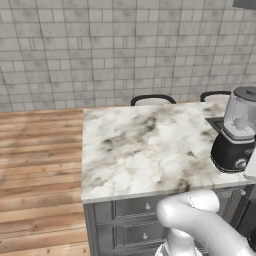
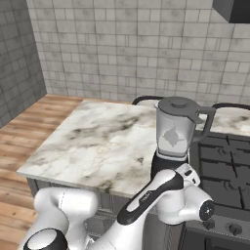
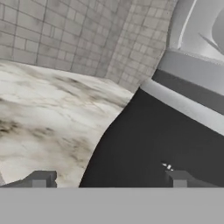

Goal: Grab the lemon wedge and garlic from the fridge, place them in the blender, close the lid, and turn on the blender to create a marinade.

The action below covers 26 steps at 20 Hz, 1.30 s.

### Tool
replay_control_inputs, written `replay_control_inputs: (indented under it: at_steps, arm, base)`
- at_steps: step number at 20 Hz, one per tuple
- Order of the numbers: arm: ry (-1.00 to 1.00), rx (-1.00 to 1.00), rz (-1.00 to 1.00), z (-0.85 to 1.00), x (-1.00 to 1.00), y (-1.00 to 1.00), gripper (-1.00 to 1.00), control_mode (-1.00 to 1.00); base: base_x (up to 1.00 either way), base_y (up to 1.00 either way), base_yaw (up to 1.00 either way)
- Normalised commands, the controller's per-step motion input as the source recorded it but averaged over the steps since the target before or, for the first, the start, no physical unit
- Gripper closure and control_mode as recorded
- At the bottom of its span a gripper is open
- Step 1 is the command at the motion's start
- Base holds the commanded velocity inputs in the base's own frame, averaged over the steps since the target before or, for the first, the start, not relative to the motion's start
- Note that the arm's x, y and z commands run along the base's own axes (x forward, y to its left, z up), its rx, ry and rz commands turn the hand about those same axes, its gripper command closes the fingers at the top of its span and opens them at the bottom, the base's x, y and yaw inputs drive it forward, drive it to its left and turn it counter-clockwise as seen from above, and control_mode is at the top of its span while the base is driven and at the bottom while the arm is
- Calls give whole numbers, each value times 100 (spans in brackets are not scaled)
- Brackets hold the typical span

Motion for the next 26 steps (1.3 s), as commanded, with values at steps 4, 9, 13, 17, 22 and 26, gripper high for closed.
replay_control_inputs:
  at_steps: [4, 9, 13, 17, 22, 26]
  arm:
    - [0, 0, 4, -19, 30, -1, -100, -100]
    - [0, 1, 3, -16, 23, 0, -100, -100]
    - [-11, 0, 2, -1, -57, 0, -100, -100]
    - [-21, 0, 0, 31, -100, 0, -100, -100]
    - [-11, -2, 0, 68, -58, 21, -100, -100]
    - [0, -10, 0, 76, -15, 44, -100, -100]
  base:
    - [0, 0, 0]
    - [0, 0, 0]
    - [0, 0, 0]
    - [0, 0, 0]
    - [0, 0, 0]
    - [0, 0, 0]
